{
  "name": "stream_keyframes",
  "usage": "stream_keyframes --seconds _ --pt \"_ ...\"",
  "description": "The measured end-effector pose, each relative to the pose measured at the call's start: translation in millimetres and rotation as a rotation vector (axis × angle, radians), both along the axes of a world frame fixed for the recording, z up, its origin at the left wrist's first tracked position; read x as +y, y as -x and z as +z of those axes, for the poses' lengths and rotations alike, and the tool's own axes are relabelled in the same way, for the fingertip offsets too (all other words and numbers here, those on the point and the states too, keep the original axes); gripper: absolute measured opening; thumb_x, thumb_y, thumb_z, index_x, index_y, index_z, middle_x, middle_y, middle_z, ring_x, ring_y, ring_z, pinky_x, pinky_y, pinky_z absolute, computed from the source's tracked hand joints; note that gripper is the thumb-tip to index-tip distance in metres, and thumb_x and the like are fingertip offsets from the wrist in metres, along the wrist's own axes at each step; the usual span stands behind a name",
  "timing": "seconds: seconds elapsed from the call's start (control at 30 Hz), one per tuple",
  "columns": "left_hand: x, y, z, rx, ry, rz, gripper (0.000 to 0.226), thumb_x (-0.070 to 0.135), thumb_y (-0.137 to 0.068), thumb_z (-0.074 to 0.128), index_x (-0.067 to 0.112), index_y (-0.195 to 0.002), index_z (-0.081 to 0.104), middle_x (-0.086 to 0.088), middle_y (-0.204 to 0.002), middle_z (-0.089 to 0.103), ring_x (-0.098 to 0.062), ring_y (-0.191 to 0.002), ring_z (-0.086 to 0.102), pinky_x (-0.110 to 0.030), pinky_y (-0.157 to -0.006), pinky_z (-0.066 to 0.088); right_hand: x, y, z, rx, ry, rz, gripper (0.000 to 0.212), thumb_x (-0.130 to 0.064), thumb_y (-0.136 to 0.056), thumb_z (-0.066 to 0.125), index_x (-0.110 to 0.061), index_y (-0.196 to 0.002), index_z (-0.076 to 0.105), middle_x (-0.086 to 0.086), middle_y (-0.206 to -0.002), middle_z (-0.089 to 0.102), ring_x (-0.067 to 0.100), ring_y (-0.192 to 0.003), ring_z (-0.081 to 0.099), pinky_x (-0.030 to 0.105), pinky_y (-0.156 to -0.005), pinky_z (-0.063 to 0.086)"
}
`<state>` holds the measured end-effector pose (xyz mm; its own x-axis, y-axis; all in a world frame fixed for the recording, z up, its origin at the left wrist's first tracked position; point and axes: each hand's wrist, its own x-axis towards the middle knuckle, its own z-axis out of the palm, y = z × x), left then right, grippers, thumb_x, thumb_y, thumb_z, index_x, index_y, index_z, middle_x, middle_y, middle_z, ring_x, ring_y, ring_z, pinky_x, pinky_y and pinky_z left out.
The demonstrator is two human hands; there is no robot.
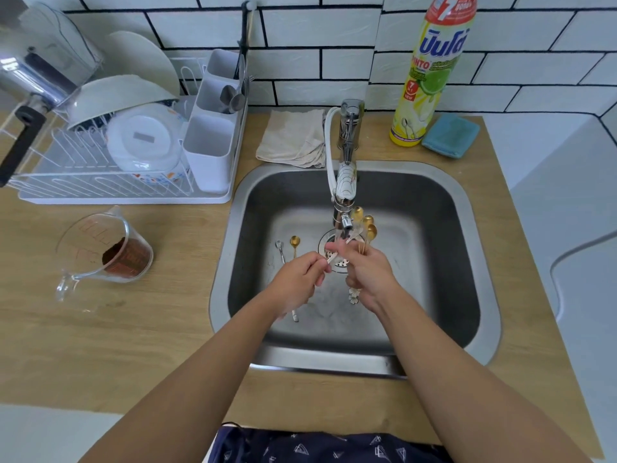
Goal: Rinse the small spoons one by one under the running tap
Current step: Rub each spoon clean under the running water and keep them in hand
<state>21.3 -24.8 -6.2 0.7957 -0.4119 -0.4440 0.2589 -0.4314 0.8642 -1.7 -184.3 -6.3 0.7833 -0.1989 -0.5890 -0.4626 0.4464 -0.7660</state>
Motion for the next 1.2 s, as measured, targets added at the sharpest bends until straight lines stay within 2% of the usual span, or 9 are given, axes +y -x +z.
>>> stream_keyframes --seconds 0.13,0.23,0.37,0.57,0.7,0.83,1.0,1.1,1.2 --pt "-1.7 -0.6 5.4 -0.206 -0.168 -0.029 0.028 0.031 -0.106 0.042 0.027 -0.086 0.061 0.015 -0.059 0.056 -0.001 -0.049 0.044 -0.021 -0.05 0.034 3.2 -4.7 -0.3 -0.017 -0.016 -0.072 0.023 -0.028 -0.1 0.067 -0.008 -0.099 0.077 0.001 -0.083 0.08 0.004 -0.034 0.024 0.02 -0.034 0.024" --pt "-4.9 -2.7 10.0 -0.295 -0.222 -0.043 0.03 0.032 -0.106 0.042 0.029 -0.081 0.058 0.01 -0.062 0.057 0.002 -0.053 0.049 -0.015 -0.05 0.036 11.6 4.4 -2.2 0.005 0.01 0.053 0.014 -0.028 -0.094 0.075 -0.019 -0.087 0.083 -0.005 -0.053 0.05 0.006 -0.039 0.022 0.021 -0.035 0.022" --pt "-6.2 0.7 11.7 -0.315 -0.242 -0.066 0.032 0.034 -0.105 0.043 0.031 -0.076 0.057 0.01 -0.059 0.056 0.0 -0.052 0.048 -0.016 -0.051 0.035 -0.5 -3.6 0.3 -0.017 -0.028 -0.085 0.033 -0.031 -0.101 0.066 -0.017 -0.075 0.082 -0.002 -0.076 0.077 0.005 -0.036 0.024 0.022 -0.037 0.021" --pt "-4.3 5.6 16.1 -0.254 -0.207 -0.158 0.032 0.049 -0.103 0.043 0.028 -0.088 0.063 0.011 -0.065 0.058 -0.005 -0.06 0.052 -0.024 -0.059 0.042 -9.4 -10.0 3.8 -0.059 -0.017 -0.154 0.025 -0.032 -0.093 0.075 -0.016 -0.074 0.071 0.004 -0.086 0.081 0.003 -0.032 0.031 0.019 -0.033 0.025" --pt "-5.4 1.4 16.4 -0.252 -0.234 -0.131 0.033 0.038 -0.105 0.039 0.028 -0.091 0.067 0.008 -0.068 0.056 -0.006 -0.064 0.053 -0.015 -0.055 0.039 -8.0 -6.8 5.5 -0.047 0.042 -0.094 0.027 -0.028 -0.091 0.078 -0.02 -0.065 0.074 -0.007 -0.058 0.066 0.003 -0.033 0.029 0.019 -0.033 0.023" --pt "-6.4 0.8 14.4 -0.099 -0.135 -0.022 0.037 0.039 -0.105 0.039 0.026 -0.083 0.068 0.012 -0.061 0.051 -0.001 -0.052 0.045 -0.021 -0.052 0.036 9.1 5.7 2.9 -0.048 0.092 0.08 0.028 -0.03 -0.086 0.083 -0.003 -0.092 0.077 0.0 -0.059 0.055 0.008 -0.041 0.025 0.022 -0.037 0.021" --pt "-1.0 3.7 17.9 0.018 -0.065 -0.012 0.037 0.035 -0.106 0.038 0.019 -0.087 0.065 0.016 -0.05 0.044 -0.005 -0.044 0.035 -0.024 -0.045 0.029 -6.0 -5.3 1.4 -0.031 0.06 -0.115 0.033 -0.028 -0.094 0.075 -0.031 -0.061 0.079 -0.007 -0.055 0.06 0.008 -0.04 0.022 0.025 -0.04 0.019" --pt "-3.0 3.0 22.1 0.098 0.02 0.018 0.036 0.035 -0.107 0.037 0.015 -0.088 0.06 0.011 -0.052 0.042 -0.007 -0.041 0.031 -0.021 -0.04 0.025 5.3 3.2 0.9 -0.038 0.036 0.07 0.008 -0.027 -0.09 0.079 -0.02 -0.086 0.082 -0.003 -0.068 0.066 0.007 -0.041 0.024 0.022 -0.038 0.021" --pt "0.8 1.1 26.1 0.285 0.222 0.003 0.034 0.036 -0.108 0.039 0.014 -0.089 0.057 0.003 -0.054 0.036 -0.008 -0.038 0.023 -0.019 -0.036 0.02 0.5 4.2 -0.1 -0.076 -0.109 0.115 0.026 -0.018 -0.095 0.072 -0.002 -0.115 0.07 -0.01 -0.06 0.065 0.004 -0.038 0.024 0.018 -0.036 0.022"
